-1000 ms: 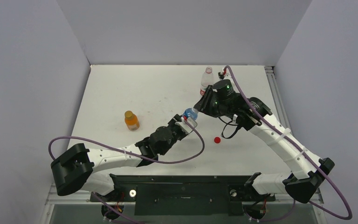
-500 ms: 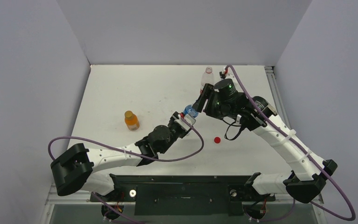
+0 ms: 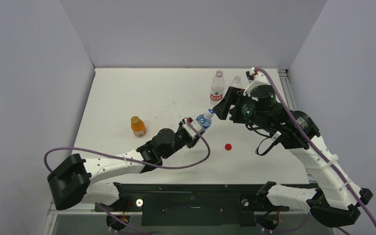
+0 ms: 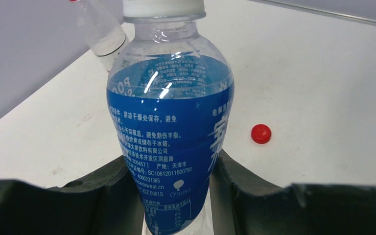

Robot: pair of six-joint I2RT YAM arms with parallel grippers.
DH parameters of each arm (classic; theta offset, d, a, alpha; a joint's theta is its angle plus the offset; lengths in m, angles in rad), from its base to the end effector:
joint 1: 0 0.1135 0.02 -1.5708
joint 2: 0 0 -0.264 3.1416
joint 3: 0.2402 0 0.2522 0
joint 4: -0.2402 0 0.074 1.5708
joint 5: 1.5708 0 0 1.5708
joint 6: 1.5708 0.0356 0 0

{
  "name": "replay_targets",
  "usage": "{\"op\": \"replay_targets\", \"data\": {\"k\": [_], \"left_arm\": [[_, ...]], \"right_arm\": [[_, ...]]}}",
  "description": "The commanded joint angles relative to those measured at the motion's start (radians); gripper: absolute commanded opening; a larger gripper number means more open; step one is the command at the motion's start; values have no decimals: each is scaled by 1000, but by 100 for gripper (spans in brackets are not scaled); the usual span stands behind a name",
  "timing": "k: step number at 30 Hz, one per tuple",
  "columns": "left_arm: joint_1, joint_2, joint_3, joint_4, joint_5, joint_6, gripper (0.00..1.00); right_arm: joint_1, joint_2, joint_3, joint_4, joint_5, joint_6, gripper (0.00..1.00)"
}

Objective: Screw on the bottle caps
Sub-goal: Screw the bottle cap onto the plastic bottle.

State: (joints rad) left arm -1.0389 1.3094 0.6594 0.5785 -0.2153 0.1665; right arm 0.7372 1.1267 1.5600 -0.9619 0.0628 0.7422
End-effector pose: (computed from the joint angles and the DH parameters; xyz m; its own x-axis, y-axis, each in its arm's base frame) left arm 0.1544 -0.2475 0.2603 0.0859 0.1733 -0.9811 0.7297 0.6595 0.1804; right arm 0.1483 0.1316 0.4540 -0.7015 0.2742 -0.6578 -0.2125 0.8005 0.5603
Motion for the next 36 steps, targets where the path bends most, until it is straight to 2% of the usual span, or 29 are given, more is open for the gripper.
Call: {"op": "replay_targets", "data": {"k": [1,6,12,22,30,36], "left_arm": [[44,-110,31,-61,260,-94,0],[106,-195,20,-152,501,-187,0],[140,-262,-10,-173,619,-259,0],[152,-267,-11,-159,657,-276,0],[153,-262,-6,-156,665,-275,0],[154,-262,-6,-151,666,-277,0]], "right_arm": [[-35,-34,-2,71,-101,-216,65],[-53,-33,-30,100,-276,-332,64],[-53,-37,-50,140,-424,-391,63],[-40,-35,-88,205,-465,-347,62],[-36,-23,-91,235,-462,-310,53],[-27,-15,-87,230,-457,-310,50]]}}
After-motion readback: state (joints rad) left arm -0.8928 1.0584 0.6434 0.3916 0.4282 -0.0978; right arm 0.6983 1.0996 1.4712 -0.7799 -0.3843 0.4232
